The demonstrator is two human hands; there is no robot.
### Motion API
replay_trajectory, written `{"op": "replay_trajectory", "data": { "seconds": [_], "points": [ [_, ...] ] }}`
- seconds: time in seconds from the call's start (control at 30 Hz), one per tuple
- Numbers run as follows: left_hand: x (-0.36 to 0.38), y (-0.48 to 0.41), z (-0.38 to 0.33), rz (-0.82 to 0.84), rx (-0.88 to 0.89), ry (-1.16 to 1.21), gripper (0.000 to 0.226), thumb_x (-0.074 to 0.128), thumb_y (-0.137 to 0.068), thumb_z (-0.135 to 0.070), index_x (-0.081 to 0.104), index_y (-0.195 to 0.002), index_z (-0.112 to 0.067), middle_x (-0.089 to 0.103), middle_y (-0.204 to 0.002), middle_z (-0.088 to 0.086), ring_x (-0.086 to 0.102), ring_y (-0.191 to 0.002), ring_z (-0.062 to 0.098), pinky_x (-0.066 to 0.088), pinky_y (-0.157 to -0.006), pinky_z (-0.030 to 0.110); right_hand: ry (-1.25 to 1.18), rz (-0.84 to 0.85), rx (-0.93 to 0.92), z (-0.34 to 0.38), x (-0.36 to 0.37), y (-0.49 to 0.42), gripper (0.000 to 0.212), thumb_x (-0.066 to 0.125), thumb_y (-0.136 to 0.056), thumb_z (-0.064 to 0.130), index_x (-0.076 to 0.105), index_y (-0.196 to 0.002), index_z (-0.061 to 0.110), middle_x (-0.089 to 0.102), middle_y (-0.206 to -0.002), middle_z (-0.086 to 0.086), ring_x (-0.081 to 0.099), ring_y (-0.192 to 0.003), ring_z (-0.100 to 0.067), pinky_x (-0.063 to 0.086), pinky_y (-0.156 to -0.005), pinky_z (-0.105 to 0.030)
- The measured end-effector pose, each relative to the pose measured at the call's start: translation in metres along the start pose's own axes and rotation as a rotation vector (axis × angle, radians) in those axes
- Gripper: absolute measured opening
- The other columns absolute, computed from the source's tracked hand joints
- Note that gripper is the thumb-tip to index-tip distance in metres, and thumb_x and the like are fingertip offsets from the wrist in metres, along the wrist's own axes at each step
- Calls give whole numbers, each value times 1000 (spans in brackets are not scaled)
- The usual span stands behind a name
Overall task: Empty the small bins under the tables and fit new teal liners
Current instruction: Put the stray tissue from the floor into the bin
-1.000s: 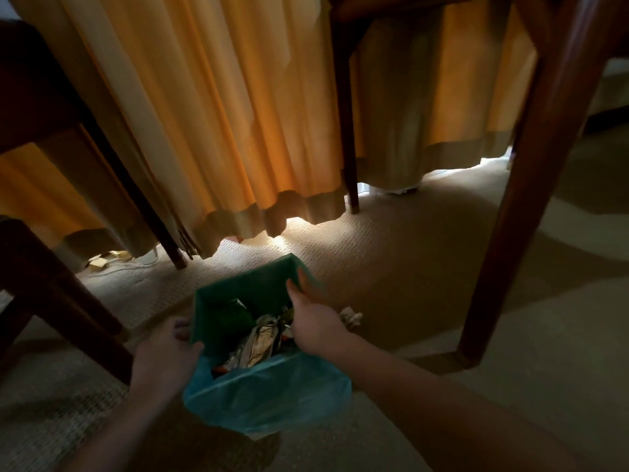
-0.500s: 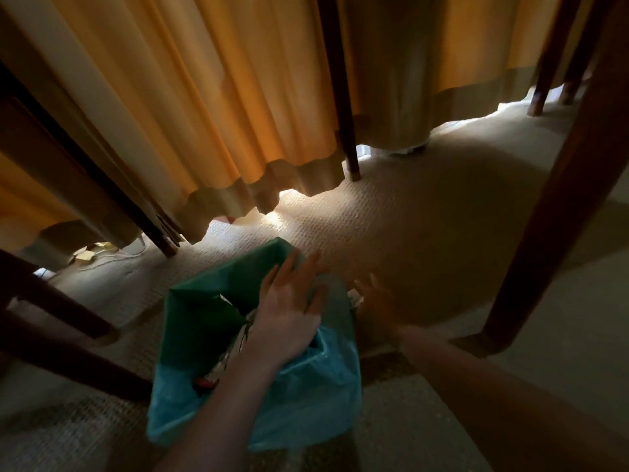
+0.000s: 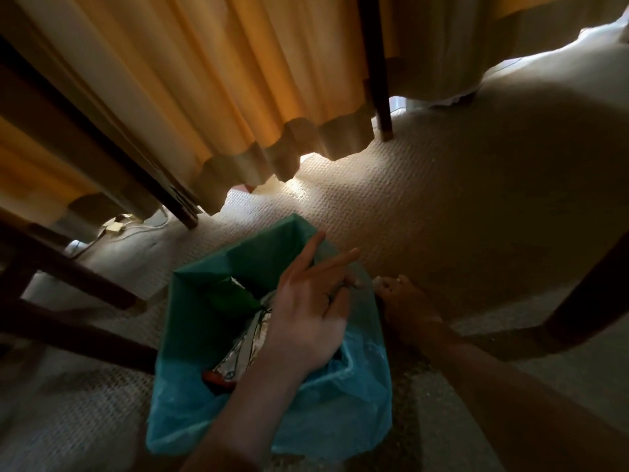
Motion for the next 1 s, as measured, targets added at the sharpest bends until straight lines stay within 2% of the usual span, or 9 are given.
{"op": "replay_trajectory", "data": {
  "seconds": [0.13,0.27,0.37,0.5,0.63,0.73,0.83,0.9,1.0],
  "points": [
    [0,-3,-1,-2,-8,0,28,49,-91,-17,77,-91,-17,62,-138,-10,15,-153,13,21,-124,35,31,0,-38,12,-17,11,29,53,-97,17,55,-125,23,49,-127,-5,47,-120,-30,49,-93,-41],
    [-1,-1,-3,-25,18,-36,32,46,-93,-18,78,-91,-14,67,-130,-3,19,-146,5,9,-124,22,-254,-79,-112,23,-43,28,9,65,-88,23,66,-97,23,63,-101,-1,64,-97,-24,52,-74,-35],
    [4,-5,1,104,-2,-184,52,27,-97,-40,73,-108,-18,61,-137,0,26,-150,18,11,-126,41,-550,-277,-116,35,-99,39,6,64,-87,15,65,-91,19,65,-88,0,63,-81,-21,52,-71,-41],
    [-16,10,-5,266,-145,-221,72,22,-100,-65,25,-157,-23,11,-168,-7,-4,-155,11,3,-126,44,-840,-590,19,35,-180,56,9,63,-90,20,60,-98,22,66,-87,-1,65,-83,-27,54,-76,-46],
    [-79,37,9,57,-243,-164,80,22,-97,-70,1,-160,-26,-8,-168,-8,-12,-153,12,-7,-121,37,-843,-821,41,63,-254,94,13,58,-97,19,64,-109,20,65,-103,-6,61,-91,-24,48,-75,-34],
    [-130,47,35,-150,-364,6,75,33,-97,-65,12,-158,-27,11,-167,-4,6,-154,17,8,-122,44,-753,-704,-113,121,-281,116,12,53,-100,22,59,-108,28,60,-97,4,55,-74,-12,40,-62,-24],
    [-162,57,53,-394,-503,243,62,44,-100,-52,30,-151,-21,40,-154,3,40,-138,21,36,-106,39,-448,-452,-235,181,-284,131,19,49,-101,19,52,-119,26,53,-107,5,58,-86,-10,47,-68,-22],
    [-165,64,55,-410,-537,252,60,45,-97,-54,35,-147,-22,47,-147,3,49,-129,20,44,-97,36,-214,-321,-240,204,-275,131,30,50,-100,23,45,-128,30,47,-117,8,56,-101,-14,51,-81,-30],
    [-147,63,50,-240,-390,61,68,37,-90,-66,32,-147,-28,33,-158,-1,36,-144,24,39,-113,50,-42,-161,-256,223,-250,124,44,50,-99,33,38,-141,30,38,-140,4,41,-126,-18,45,-101,-39]
  ]
}}
Point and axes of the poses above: each hand's wrist, its own y-axis away from the middle knuckle, its own x-axis out of the palm, z = x × y, the point moved 7 cm from there along -y, towards the middle knuckle
